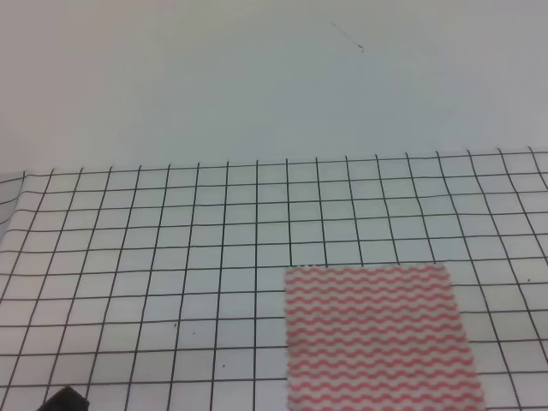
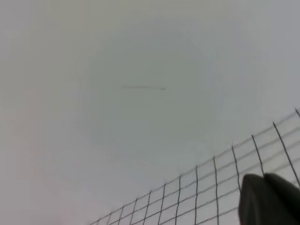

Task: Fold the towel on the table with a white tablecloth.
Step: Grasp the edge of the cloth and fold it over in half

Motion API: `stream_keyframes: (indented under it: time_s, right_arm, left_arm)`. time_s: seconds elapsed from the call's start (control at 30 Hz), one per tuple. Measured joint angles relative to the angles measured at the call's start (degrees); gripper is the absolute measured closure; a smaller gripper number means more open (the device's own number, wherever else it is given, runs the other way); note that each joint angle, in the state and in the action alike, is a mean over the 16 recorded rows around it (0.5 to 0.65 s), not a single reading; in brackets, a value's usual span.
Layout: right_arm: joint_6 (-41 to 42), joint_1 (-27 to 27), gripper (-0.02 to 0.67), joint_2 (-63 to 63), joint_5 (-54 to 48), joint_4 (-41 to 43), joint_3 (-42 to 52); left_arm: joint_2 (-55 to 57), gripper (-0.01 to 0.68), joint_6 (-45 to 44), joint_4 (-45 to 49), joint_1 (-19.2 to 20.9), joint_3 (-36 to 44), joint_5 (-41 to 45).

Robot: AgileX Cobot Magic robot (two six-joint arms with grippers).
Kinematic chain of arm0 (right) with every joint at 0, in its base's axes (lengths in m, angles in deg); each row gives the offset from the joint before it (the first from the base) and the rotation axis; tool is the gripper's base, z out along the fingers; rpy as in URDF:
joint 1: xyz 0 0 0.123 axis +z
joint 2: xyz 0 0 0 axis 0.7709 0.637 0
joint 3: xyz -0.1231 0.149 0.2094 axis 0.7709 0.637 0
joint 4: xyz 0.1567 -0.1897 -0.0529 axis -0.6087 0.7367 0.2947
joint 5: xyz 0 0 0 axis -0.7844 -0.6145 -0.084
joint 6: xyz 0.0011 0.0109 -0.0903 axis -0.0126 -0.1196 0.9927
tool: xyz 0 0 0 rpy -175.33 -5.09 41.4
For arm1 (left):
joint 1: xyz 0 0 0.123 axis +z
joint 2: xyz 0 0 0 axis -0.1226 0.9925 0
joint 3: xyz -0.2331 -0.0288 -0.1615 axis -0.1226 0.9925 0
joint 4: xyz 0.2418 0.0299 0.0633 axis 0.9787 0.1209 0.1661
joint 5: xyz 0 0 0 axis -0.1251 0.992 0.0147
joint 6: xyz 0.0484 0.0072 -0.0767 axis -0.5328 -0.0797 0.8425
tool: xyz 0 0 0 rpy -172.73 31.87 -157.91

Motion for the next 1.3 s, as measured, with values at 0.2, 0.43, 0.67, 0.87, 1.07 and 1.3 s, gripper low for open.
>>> stream_keyframes:
  time_s: [0.2,0.43,0.67,0.87,1.07,1.3]
  right_arm:
    - [11.6,0.1,0.652,4.2,-7.2,3.0,-6.4]
    - [16.8,0.7,0.652,15.9,-12.1,8.2,-13.7]
    - [17.2,2.1,0.651,31.9,-18.7,14.7,-20.1]
    - [15.7,3.9,0.65,44.4,-25.5,20.1,-24.4]
    - [13.4,6.5,0.648,53.3,-30.8,24.8,-26.8]
    - [12.5,9.0,0.642,58.2,-30.1,26.5,-27.1]
  left_arm:
    - [0.0,0.675,-13.0,-6.9,0.0,-0.8,1.2]
    - [0.9,0.675,-18.2,-5.9,0.0,-3.5,1.1]
    - [5.4,0.675,-18.6,-0.5,0.0,-8.2,1.7]
    - [12.9,0.675,-20.4,2.2,0.0,-12.0,4.1]
    - [21.7,0.675,-22.9,4.4,0.0,-15.4,7.2]
    - [32.4,0.675,-26.3,6.4,0.0,-19.6,11.0]
